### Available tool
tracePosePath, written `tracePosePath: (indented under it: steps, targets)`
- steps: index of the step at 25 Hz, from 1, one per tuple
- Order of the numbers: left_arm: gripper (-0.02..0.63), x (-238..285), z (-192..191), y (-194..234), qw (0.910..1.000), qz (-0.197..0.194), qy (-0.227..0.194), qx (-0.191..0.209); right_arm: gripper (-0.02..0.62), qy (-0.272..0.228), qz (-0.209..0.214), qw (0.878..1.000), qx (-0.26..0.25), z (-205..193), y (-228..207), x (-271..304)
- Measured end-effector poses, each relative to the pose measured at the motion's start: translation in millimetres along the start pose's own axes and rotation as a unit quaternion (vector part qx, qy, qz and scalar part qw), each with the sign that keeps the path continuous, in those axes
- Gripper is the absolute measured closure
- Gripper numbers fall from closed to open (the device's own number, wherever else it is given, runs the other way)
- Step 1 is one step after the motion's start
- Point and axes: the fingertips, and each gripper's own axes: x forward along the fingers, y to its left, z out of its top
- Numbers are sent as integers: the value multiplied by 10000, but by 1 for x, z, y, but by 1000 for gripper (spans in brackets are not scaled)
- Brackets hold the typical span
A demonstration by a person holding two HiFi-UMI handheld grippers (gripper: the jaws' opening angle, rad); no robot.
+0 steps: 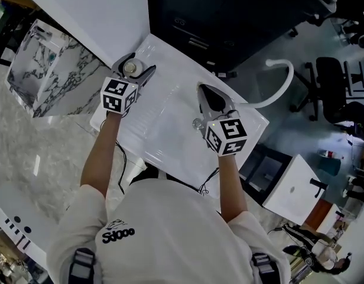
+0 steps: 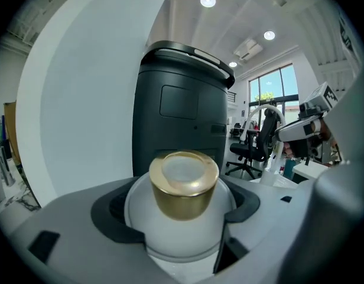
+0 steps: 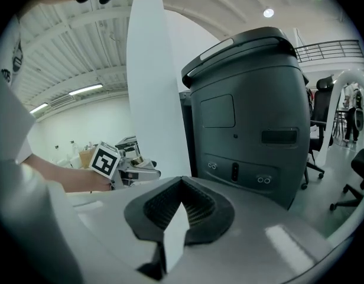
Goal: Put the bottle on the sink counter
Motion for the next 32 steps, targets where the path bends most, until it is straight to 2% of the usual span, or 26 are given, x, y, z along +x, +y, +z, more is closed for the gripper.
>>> tracePosePath:
  steps: [14,21,32]
  targets:
    - [252,84,-43,12,9988,255,422,50,586,100,174,9997,153,-17,-6,17]
    - [252,105,-62,20,9973,351,643,-21,586,310,177,9993,114,-31,-13,20]
    - [252,127,-74,18,9950,255,966,75,586,524,180,9982,241,-48,-16,28]
